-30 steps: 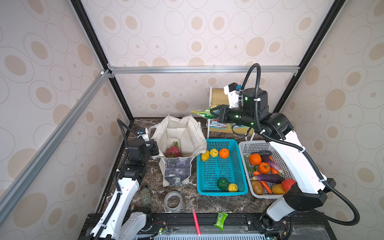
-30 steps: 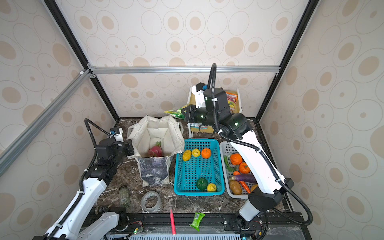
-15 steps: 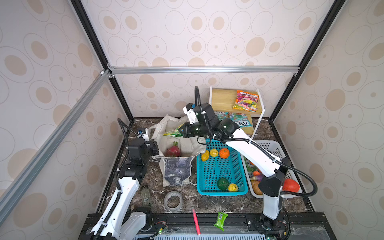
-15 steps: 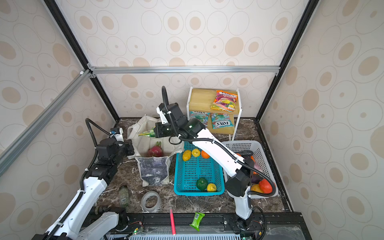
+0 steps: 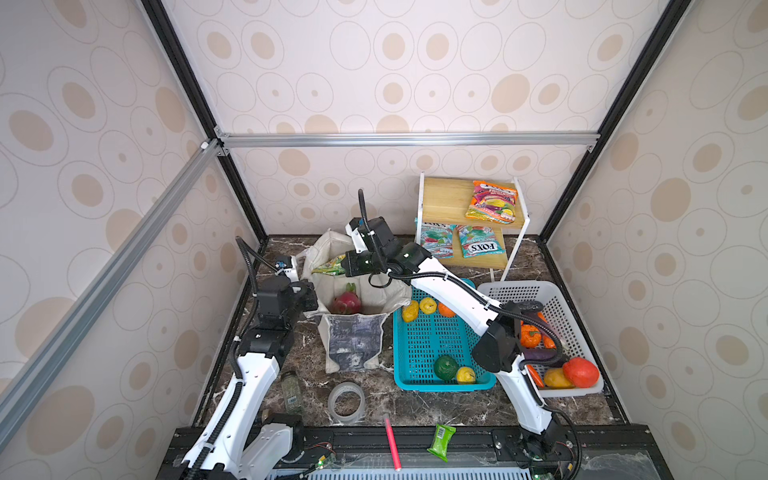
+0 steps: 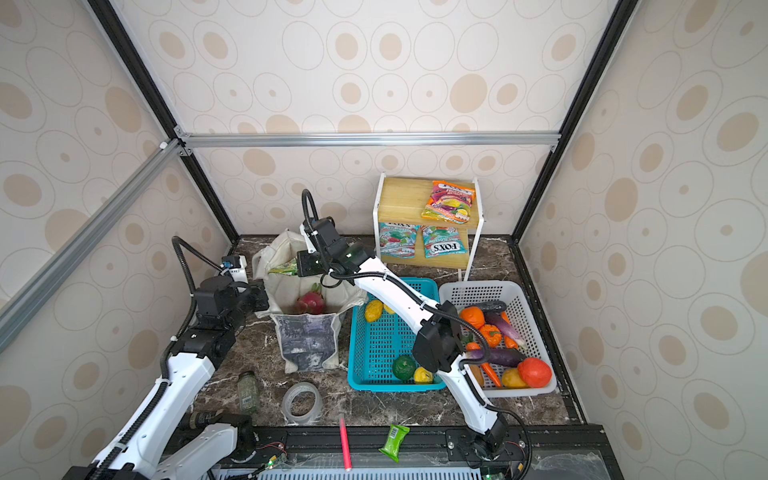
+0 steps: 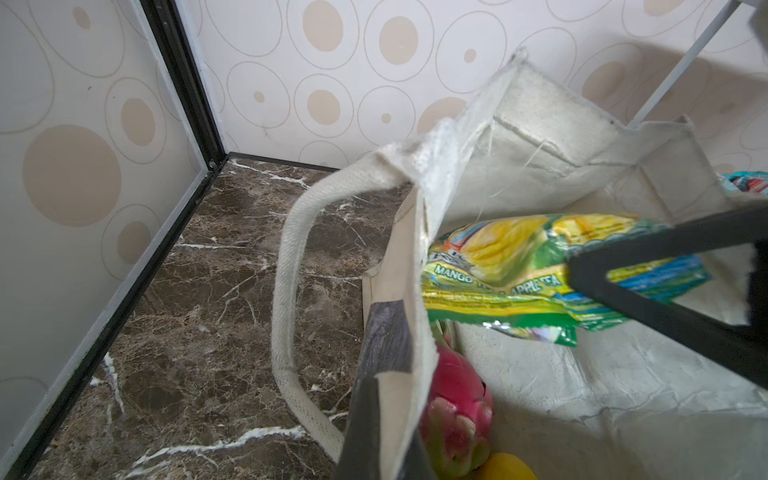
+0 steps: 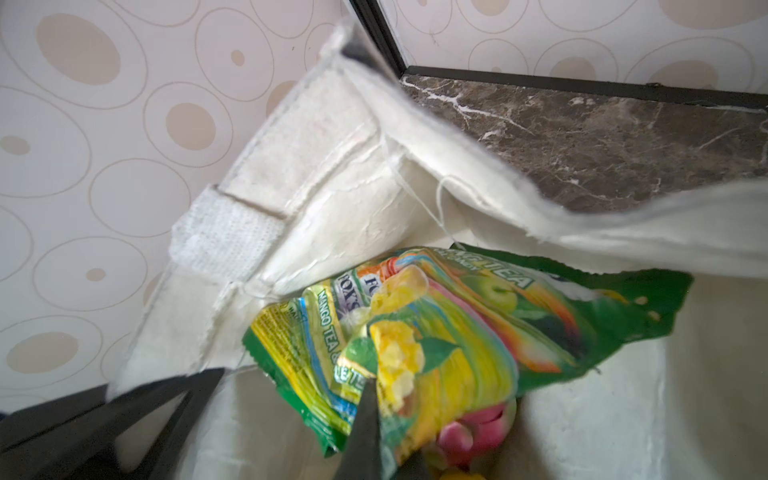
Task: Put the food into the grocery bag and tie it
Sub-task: 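Carry the green candy bag over the tote bag and release it inside, then move the right gripper back to the orange Fox's Fruits bag on the shelf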
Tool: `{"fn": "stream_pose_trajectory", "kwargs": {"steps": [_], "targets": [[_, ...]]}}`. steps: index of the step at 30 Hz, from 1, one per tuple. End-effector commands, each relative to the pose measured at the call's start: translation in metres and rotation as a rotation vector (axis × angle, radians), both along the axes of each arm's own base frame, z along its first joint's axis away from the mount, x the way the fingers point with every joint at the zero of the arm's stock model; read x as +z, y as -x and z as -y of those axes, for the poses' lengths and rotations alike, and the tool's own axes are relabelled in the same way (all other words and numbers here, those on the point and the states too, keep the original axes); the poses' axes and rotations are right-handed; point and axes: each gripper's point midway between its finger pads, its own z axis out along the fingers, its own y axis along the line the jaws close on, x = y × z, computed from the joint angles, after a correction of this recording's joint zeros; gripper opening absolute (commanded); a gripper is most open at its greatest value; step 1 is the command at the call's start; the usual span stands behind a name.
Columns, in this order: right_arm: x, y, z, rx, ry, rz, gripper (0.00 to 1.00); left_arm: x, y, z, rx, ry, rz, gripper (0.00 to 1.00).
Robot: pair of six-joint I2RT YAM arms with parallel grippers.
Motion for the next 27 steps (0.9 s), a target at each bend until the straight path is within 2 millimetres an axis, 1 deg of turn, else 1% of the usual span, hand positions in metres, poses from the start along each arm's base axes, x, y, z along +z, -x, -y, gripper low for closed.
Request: {"fn": "stream_pose_trajectory", "kwargs": {"steps": [1,2,4,7,9,11,12,13,16,17,18,19,21,23,25,26,27], "targets": [[-0.007,-0.015,-0.005,-0.015,-0.018,0.064,0.00,0.018,-0.003,-0.001,-0.001,0.001,0.049,0.00],[-0.025,-0.016,0.000,-0.035,0.021,0.047,0.00,0.018,-0.003,-0.001,-0.001,0.001,0.049,0.00],[-0.044,-0.019,0.011,-0.081,0.078,0.039,0.00,0.018,-0.003,-0.001,-0.001,0.002,0.050,0.00],[-0.063,-0.017,0.025,-0.107,0.142,0.031,0.00,0.018,-0.004,0.000,-0.004,0.004,0.048,0.00],[-0.069,-0.011,0.030,-0.101,0.161,0.018,0.00,0.018,-0.004,0.001,-0.006,0.006,0.049,0.00],[-0.071,-0.005,0.035,-0.087,0.174,0.015,0.07,0.017,-0.004,0.000,-0.004,0.004,0.047,0.00],[-0.071,-0.003,0.038,-0.086,0.185,0.013,0.15,0.018,-0.004,0.000,-0.002,0.005,0.047,0.00],[-0.071,-0.001,0.042,-0.087,0.198,0.012,0.26,0.018,-0.004,-0.001,0.001,0.004,0.048,0.00],[-0.062,0.005,0.054,-0.098,0.236,0.020,0.66,0.017,-0.004,-0.002,0.008,0.002,0.043,0.00],[-0.060,0.006,0.058,-0.099,0.253,0.021,0.77,0.016,-0.004,-0.002,0.010,0.000,0.041,0.00],[-0.055,0.009,0.061,-0.097,0.269,0.023,0.89,0.016,-0.004,-0.003,0.010,0.000,0.041,0.00],[-0.048,0.012,0.065,-0.096,0.286,0.029,1.00,0.017,-0.004,-0.003,0.011,0.000,0.042,0.00],[-0.036,0.015,0.076,-0.138,0.335,0.048,1.00,0.017,-0.004,-0.002,0.011,0.001,0.044,0.00],[-0.025,0.016,0.093,-0.223,0.405,0.066,1.00,0.017,-0.004,-0.003,0.012,0.001,0.043,0.00],[-0.012,0.021,0.117,-0.293,0.486,0.055,1.00,0.016,-0.004,-0.003,0.016,0.000,0.040,0.00],[-0.009,0.024,0.128,-0.307,0.531,0.044,1.00,0.016,-0.004,-0.004,0.016,-0.001,0.040,0.00],[0.009,0.028,0.131,-0.287,0.533,0.056,1.00,0.016,-0.003,-0.004,0.017,-0.001,0.040,0.00]]}}
